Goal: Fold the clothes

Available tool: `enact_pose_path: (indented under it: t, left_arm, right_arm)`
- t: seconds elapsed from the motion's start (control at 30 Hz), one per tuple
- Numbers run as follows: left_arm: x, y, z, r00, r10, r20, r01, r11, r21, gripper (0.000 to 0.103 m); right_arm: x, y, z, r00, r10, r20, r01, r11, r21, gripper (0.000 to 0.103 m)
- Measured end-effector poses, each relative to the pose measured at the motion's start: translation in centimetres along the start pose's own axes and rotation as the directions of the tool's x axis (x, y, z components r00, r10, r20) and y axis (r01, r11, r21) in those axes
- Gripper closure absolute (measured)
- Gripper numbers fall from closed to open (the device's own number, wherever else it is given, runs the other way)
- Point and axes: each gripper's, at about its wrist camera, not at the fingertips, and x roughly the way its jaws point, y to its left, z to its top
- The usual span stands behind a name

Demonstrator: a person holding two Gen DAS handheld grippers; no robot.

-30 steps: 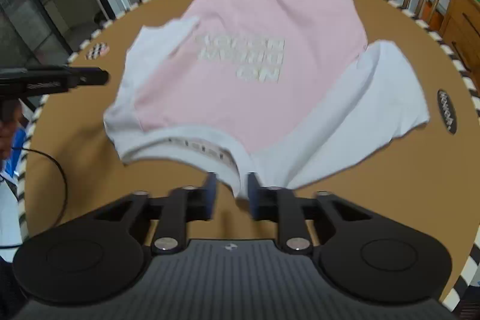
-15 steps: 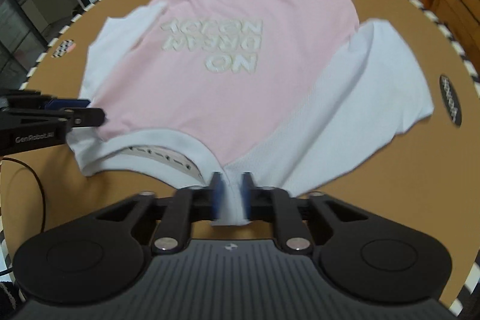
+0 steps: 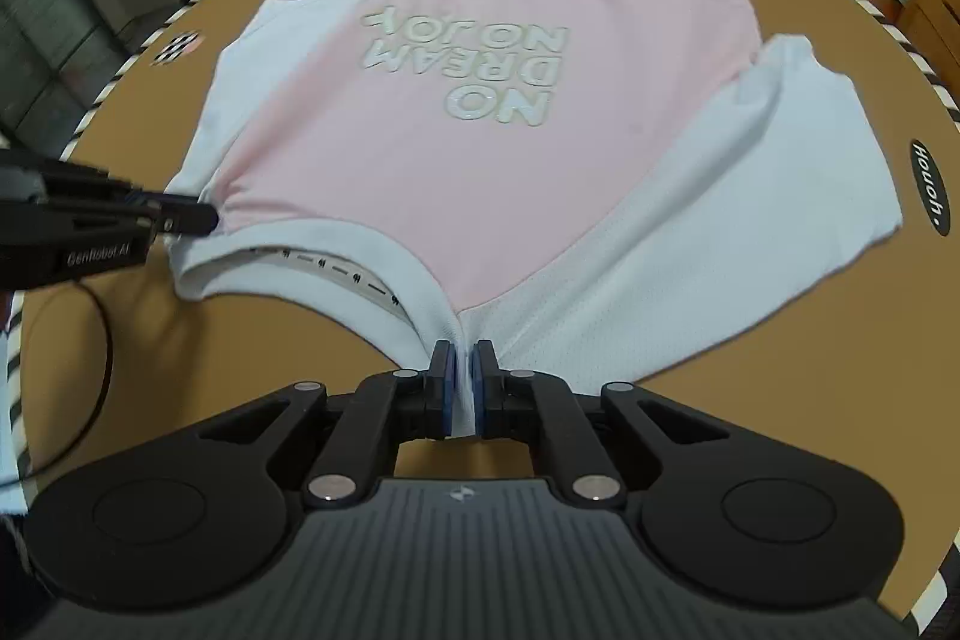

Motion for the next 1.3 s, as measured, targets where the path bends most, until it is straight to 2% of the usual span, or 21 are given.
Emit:
enact_pose_path:
  t: [0.3, 0.4, 0.57, 0.67, 0.73, 0.77, 0.8, 0.9, 0.93, 1.03, 1.1, 1.2, 1.3]
  left_arm:
    - [-1.0, 1.7, -1.6, 0.999, 0.033, -0.012, -0.033, 0.999, -0.004, 0.098]
    - [-0.9, 3.0, -1.2, 0.996, 0.089, -0.015, -0.089, 0.996, -0.012, 0.097]
    - [-0.2, 6.8, 0.4, 0.977, 0.213, -0.016, -0.213, 0.977, 0.0, 0.095]
    - [-1.2, 9.5, 1.9, 0.971, 0.236, -0.024, -0.237, 0.968, -0.077, 0.095]
    - [-2.9, 9.8, 2.5, 0.972, 0.234, 0.026, -0.231, 0.968, -0.1, 0.09]
    - [-3.7, 9.7, 2.6, 0.972, 0.23, 0.053, -0.224, 0.969, -0.107, 0.078]
    - [-4.1, 9.3, 2.7, 0.975, 0.213, 0.066, -0.204, 0.972, -0.117, 0.07]
    - [-3.9, 6.9, 2.3, 0.991, 0.116, 0.062, -0.108, 0.987, -0.12, 0.068]
    - [-3.5, 5.7, 2.1, 0.993, 0.098, 0.063, -0.091, 0.99, -0.104, 0.067]
    - [-2.4, 2.6, 0.9, 0.983, 0.133, 0.129, -0.121, 0.988, -0.094, 0.062]
    - [-1.5, 1.6, 0.8, 0.978, 0.145, 0.149, -0.133, 0.987, -0.086, 0.047]
    - [0.0, 0.9, 1.4, 0.971, 0.172, 0.168, -0.16, 0.984, -0.085, 0.043]
    - [1.1, 1.7, 3.0, 0.963, 0.185, 0.197, -0.165, 0.98, -0.115, 0.035]
  right_arm:
    - [-0.9, 1.7, -1.5, 0.997, 0.08, -0.016, -0.08, 0.997, 0.021, 0.097]
    - [-0.4, 2.5, -1.3, 0.99, 0.142, -0.017, -0.141, 0.989, 0.044, 0.097]
    - [1.0, 6.0, -0.3, 0.972, 0.234, -0.022, -0.235, 0.972, -0.03, 0.095]
    - [-0.3, 5.1, 1.6, 0.97, 0.242, -0.005, -0.242, 0.97, -0.023, 0.085]
    - [-2.3, 2.8, 3.3, 0.975, 0.204, 0.082, -0.202, 0.979, -0.04, 0.068]
    - [-2.8, 1.5, 4.6, 0.982, 0.147, 0.119, -0.144, 0.989, -0.039, 0.064]
    - [-3.1, 0.0, 6.1, 0.985, 0.081, 0.153, -0.076, 0.997, -0.033, 0.063]
    - [-2.4, -4.3, 10.7, 0.967, -0.101, 0.232, 0.095, 0.995, 0.04, 0.063]
    - [-2.0, -6.0, 12.2, 0.959, -0.127, 0.254, 0.111, 0.991, 0.079, 0.062]
    - [-0.6, -10.9, 16.9, 0.932, -0.182, 0.313, 0.127, 0.974, 0.188, 0.061]
    - [1.2, -13.0, 19.9, 0.926, -0.221, 0.306, 0.158, 0.964, 0.215, 0.06]
    - [4.9, -15.0, 24.1, 0.929, -0.275, 0.247, 0.225, 0.951, 0.212, 0.057]
    - [9.3, -15.4, 27.4, 0.919, -0.332, 0.212, 0.289, 0.934, 0.209, 0.055]
